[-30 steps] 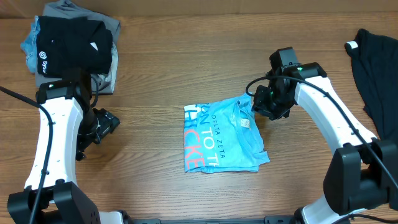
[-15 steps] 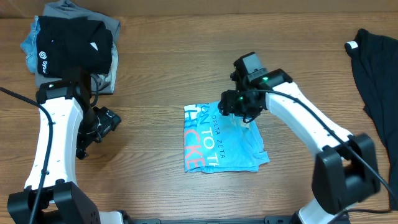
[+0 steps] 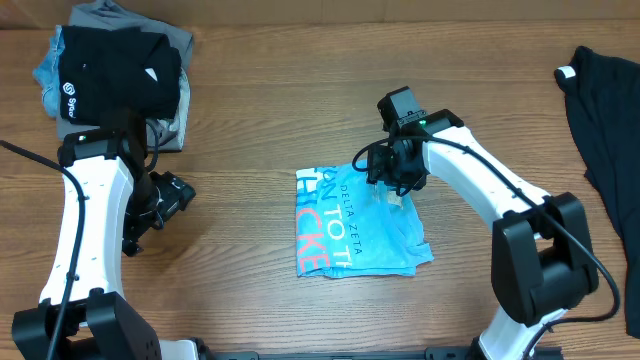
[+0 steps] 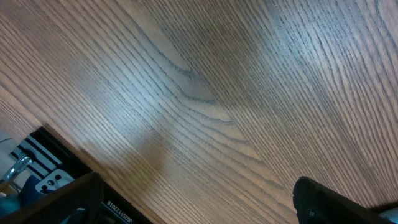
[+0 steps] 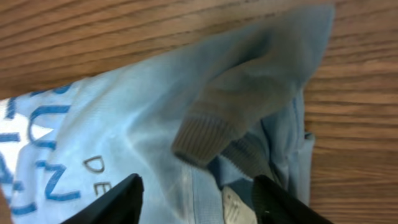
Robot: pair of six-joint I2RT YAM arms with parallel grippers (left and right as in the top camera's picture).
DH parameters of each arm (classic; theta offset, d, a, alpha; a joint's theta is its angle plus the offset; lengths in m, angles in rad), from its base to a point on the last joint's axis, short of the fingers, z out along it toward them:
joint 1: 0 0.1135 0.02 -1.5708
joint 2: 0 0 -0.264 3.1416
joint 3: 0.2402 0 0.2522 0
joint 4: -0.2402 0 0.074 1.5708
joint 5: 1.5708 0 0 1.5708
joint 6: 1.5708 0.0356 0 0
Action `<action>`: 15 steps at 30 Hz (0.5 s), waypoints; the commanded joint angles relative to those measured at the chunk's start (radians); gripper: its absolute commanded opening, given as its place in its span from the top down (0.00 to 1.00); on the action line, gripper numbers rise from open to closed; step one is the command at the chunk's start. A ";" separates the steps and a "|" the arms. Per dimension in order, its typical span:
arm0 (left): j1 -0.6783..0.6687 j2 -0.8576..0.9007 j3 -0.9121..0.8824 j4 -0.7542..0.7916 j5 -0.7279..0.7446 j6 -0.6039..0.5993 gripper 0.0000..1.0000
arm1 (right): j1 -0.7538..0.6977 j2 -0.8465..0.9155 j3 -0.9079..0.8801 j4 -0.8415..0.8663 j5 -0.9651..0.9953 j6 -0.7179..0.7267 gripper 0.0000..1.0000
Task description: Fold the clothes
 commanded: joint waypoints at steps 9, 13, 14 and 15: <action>-0.001 0.002 -0.004 0.001 0.005 0.016 0.00 | -0.014 0.064 -0.001 0.020 0.064 0.035 0.75; -0.001 0.002 -0.004 0.003 0.005 0.016 0.00 | -0.040 0.064 0.000 -0.007 0.127 0.035 0.84; -0.001 0.002 -0.004 0.005 0.005 0.016 0.00 | -0.048 0.064 0.000 -0.012 0.137 0.035 0.84; -0.001 0.002 -0.004 0.006 0.005 0.016 0.00 | -0.056 0.064 0.000 -0.018 0.151 0.035 0.84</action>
